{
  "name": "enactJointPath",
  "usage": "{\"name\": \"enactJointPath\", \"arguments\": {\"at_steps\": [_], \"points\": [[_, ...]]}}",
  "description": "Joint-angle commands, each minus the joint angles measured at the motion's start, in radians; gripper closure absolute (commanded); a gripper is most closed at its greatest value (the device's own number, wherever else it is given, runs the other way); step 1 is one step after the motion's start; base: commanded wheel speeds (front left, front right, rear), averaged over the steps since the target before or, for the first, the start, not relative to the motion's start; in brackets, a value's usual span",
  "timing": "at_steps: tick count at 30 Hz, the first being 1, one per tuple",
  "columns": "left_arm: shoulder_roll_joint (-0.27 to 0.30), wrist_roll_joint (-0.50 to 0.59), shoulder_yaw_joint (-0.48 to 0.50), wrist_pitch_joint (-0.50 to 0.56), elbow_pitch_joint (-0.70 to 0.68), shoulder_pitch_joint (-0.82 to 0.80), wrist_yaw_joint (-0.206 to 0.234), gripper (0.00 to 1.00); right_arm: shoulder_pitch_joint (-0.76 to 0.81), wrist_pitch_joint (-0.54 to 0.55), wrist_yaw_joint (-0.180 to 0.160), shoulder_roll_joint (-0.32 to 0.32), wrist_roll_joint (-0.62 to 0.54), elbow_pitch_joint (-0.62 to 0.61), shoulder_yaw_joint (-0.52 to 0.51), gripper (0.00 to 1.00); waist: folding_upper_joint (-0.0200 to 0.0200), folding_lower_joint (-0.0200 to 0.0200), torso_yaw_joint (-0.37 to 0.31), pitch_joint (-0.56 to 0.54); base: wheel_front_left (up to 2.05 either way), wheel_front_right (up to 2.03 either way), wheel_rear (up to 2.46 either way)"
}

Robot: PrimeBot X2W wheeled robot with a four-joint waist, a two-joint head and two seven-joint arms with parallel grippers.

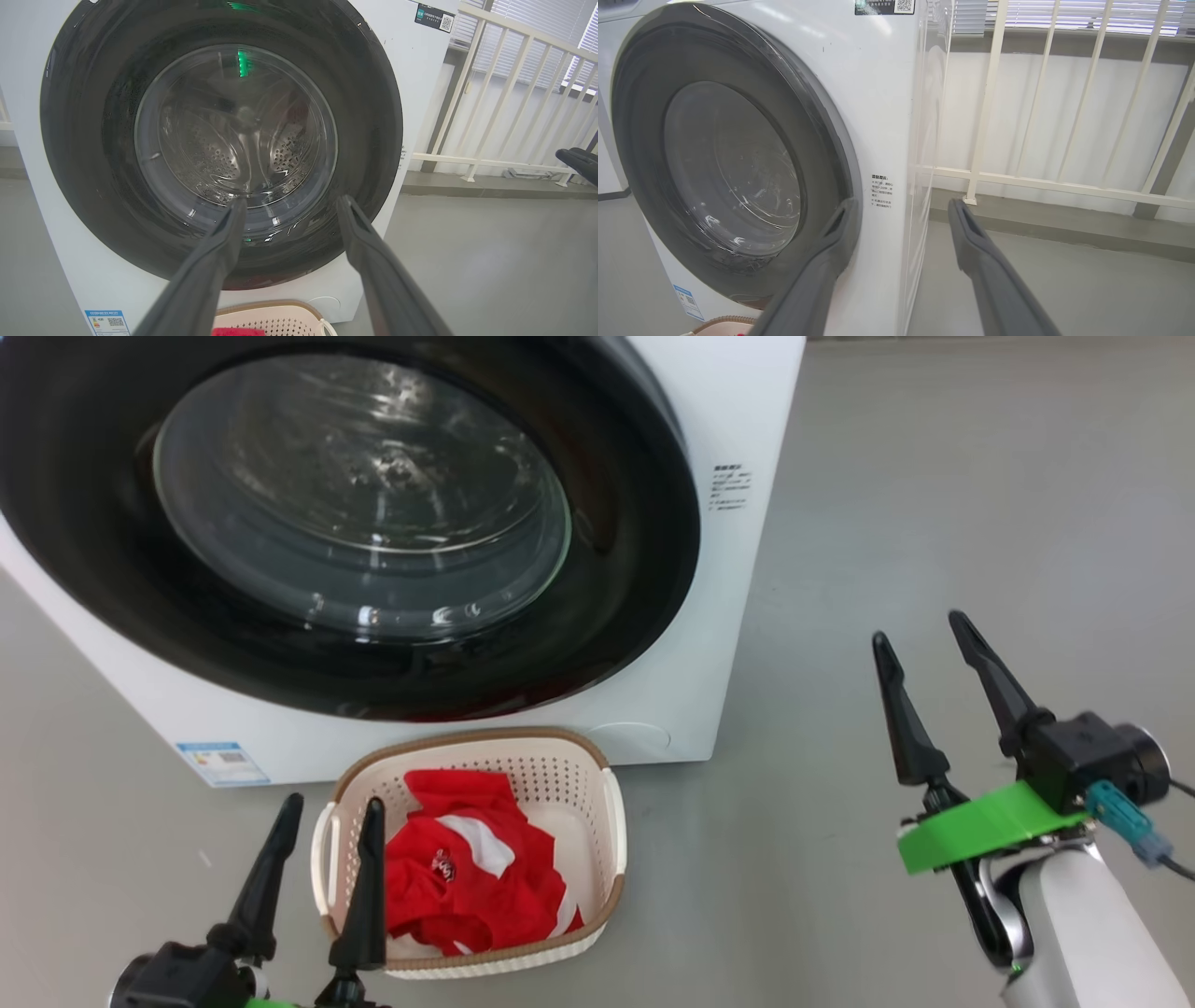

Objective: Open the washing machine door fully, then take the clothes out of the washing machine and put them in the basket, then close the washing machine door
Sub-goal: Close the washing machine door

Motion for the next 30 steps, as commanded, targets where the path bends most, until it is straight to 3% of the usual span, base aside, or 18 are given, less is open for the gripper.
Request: {"name": "enactJointPath", "arguments": {"at_steps": [1,30], "points": [[0.003,0.016,0.038,-0.008,-0.021,-0.006,0.011,0.00,0.012,-0.002,-0.004,0.005,-0.005,-0.037,0.012,0.00,0.0000,0.0000,-0.016,-0.018,0.00,0.00,0.00],[0.010,0.058,0.089,-0.008,-0.088,0.107,0.027,0.00,0.370,-0.002,-0.004,0.005,0.013,-0.238,-0.090,0.00,0.0000,0.0000,-0.047,-0.144,0.00,0.00,0.00]]}}
